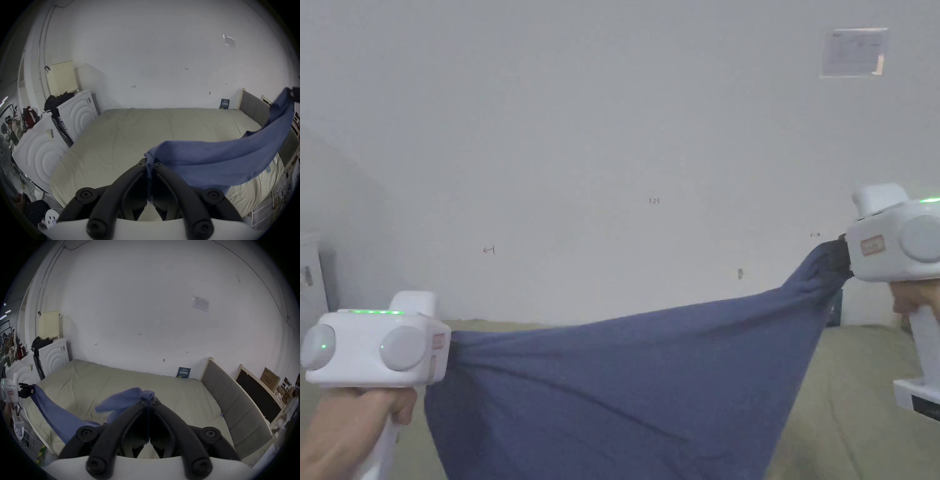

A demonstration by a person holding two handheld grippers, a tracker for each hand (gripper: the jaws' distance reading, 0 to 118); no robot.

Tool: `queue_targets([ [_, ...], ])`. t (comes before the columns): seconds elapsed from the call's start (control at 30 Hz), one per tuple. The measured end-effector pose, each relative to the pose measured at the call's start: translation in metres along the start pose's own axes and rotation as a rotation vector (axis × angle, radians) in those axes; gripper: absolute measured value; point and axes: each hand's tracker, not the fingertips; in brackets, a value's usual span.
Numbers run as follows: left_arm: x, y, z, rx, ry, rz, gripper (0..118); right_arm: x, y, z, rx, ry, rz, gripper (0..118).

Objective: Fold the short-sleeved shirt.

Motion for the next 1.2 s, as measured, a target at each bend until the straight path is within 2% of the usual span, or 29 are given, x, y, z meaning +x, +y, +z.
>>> queue_targets([
  [0.07, -0.005, 0.012, 0.009, 0.011, 0.001, 0.009, 1, 0.005, 0.003, 0.004, -0.006, 0.025, -0.063, 3],
  [0.43, -0.008, 0.066, 0.031, 0.107, 0.063, -0.028, 1, -0.011, 0.030, 0.001, 0.048, -0.013, -0.095, 3],
  [0.83, -0.006, 0.123, 0.000, 0.154, 0.077, 0.001, 1, -0.017, 0.076, -0.043, 0.071, -0.041, -0.055, 3],
  [1.03, 0.008, 0.152, -0.038, 0.179, 0.117, -0.031, 1, -0.018, 0.102, -0.082, 0.085, -0.060, -0.040, 3],
  [1.2, 0.018, 0.181, -0.083, 0.178, 0.124, -0.005, 1, -0.023, 0.128, -0.125, 0.085, -0.086, -0.003, 3],
])
